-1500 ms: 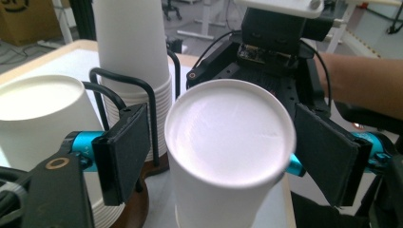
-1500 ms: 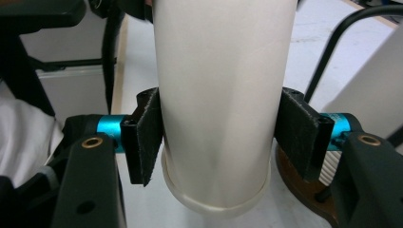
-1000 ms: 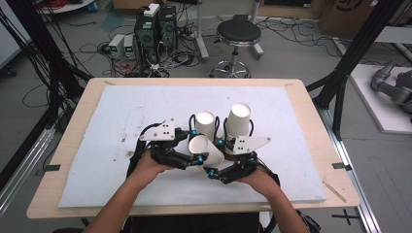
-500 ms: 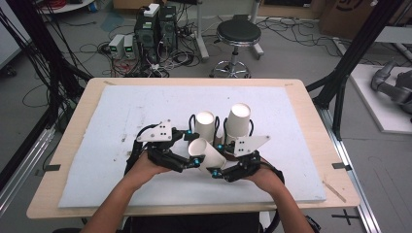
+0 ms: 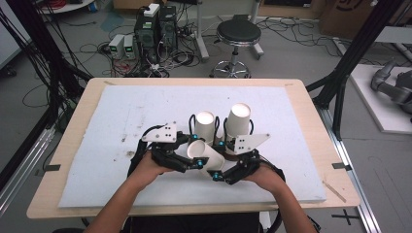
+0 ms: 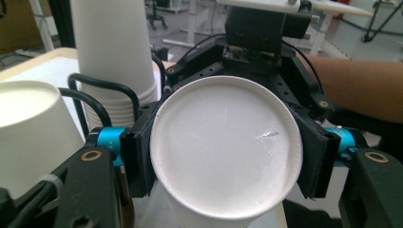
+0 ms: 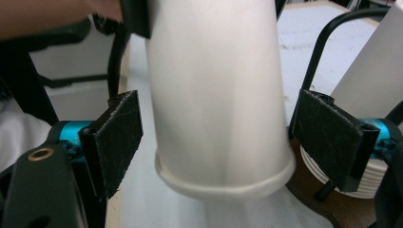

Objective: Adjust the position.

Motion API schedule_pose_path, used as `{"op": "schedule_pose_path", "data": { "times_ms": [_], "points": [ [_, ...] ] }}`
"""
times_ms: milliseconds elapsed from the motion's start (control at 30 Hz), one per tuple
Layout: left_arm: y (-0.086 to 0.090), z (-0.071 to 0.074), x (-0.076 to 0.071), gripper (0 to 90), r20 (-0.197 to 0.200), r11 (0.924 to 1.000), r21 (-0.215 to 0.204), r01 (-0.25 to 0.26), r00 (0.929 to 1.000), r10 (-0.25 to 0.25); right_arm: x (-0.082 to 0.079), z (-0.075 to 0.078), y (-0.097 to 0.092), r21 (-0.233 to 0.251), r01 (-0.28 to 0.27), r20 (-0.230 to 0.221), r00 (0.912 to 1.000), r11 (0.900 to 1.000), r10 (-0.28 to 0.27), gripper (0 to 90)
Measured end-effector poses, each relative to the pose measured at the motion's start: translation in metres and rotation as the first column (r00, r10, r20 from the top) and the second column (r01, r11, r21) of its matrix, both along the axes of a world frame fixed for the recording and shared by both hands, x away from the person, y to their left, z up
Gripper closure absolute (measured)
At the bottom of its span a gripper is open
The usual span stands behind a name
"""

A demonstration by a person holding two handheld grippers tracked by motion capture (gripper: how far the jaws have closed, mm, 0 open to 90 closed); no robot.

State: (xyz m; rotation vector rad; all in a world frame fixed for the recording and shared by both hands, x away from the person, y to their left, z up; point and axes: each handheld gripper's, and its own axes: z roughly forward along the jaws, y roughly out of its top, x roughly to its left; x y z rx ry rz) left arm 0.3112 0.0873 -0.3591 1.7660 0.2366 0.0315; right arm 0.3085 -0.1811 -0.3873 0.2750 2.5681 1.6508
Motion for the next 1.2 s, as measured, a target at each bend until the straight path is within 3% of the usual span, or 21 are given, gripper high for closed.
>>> {"op": "schedule_pose_path", "data": {
  "times_ms": [100,233,300,367,433,533,600,700,833,967,1067,1133,1200],
  "points": [
    [0.002,0.001,-0.001,35.8,0.001,0.9978,-0.065,-0.012,0.9999,0.012,0.0,0.0,-0.004,0.049,0.02,-0.024,0.9995,0.9986,-0.019,17.6],
    [0.0,0.0,-0.003,35.8,-0.006,0.996,-0.088,-0.017,0.9999,0.016,0.004,-0.001,-0.005,0.086,0.008,-0.049,0.9988,0.9963,-0.004,17.6],
    [-0.001,-0.001,-0.004,35.9,-0.01,0.9954,-0.094,-0.019,0.9998,0.018,0.004,0.0,-0.006,0.091,-0.026,-0.033,0.9991,0.9955,0.029,27.3],
    [-0.003,-0.002,-0.005,35.8,-0.025,0.995,-0.097,-0.026,0.9994,0.024,0.004,0.001,-0.009,0.078,-0.044,-0.021,0.9987,0.996,0.046,30.7],
    [-0.004,-0.002,-0.005,35.0,-0.03,0.9959,-0.085,-0.031,0.9991,0.029,0.004,0.002,-0.013,0.074,-0.055,-0.015,0.9983,0.9958,0.056,33.4],
    [-0.004,0.0,-0.008,26.8,-0.005,0.997,-0.037,-0.068,0.9977,0.068,0.002,0.004,-0.016,0.058,-0.057,0.009,0.9984,0.9967,0.057,36.3],
    [-0.002,0.002,-0.007,24.3,-0.003,0.9982,-0.02,-0.057,0.9984,0.056,0.002,0.005,-0.017,0.034,-0.063,0.019,0.9978,0.9974,0.063,36.3],
    [0.0,0.002,-0.005,24.3,-0.013,0.9993,-0.007,-0.038,0.9992,0.038,0.003,0.009,-0.017,0.002,-0.074,0.027,0.9969,0.9973,0.074,36.3],
    [-0.001,-0.002,-0.003,24.7,-0.026,0.9997,0.011,-0.019,0.9995,0.02,0.007,0.01,-0.015,-0.003,-0.099,0.025,0.9948,0.9951,0.099,36.4],
    [0.001,-0.006,-0.002,34.3,-0.034,0.9997,0.002,0.022,0.9992,-0.022,0.009,0.009,-0.013,-0.015,-0.117,0.017,0.9929,0.993,0.117,36.5],
    [0.002,-0.007,-0.002,35.2,-0.02,0.9998,-0.003,0.018,0.9996,-0.018,0.011,0.009,-0.013,0.0,-0.114,-0.006,0.9935,0.9935,0.114,32.0],
    [0.003,-0.006,-0.001,35.2,-0.021,0.9995,-0.03,0.005,0.9998,-0.005,0.012,0.009,-0.013,0.03,-0.068,-0.018,0.9975,0.9972,0.069,19.1],
    [0.006,-0.004,-0.001,35.2,-0.013,0.9976,-0.069,-0.008,0.9999,0.007,0.012,0.009,-0.016,0.064,-0.046,-0.032,0.9984,0.9969,0.048,16.2]
  ]
}}
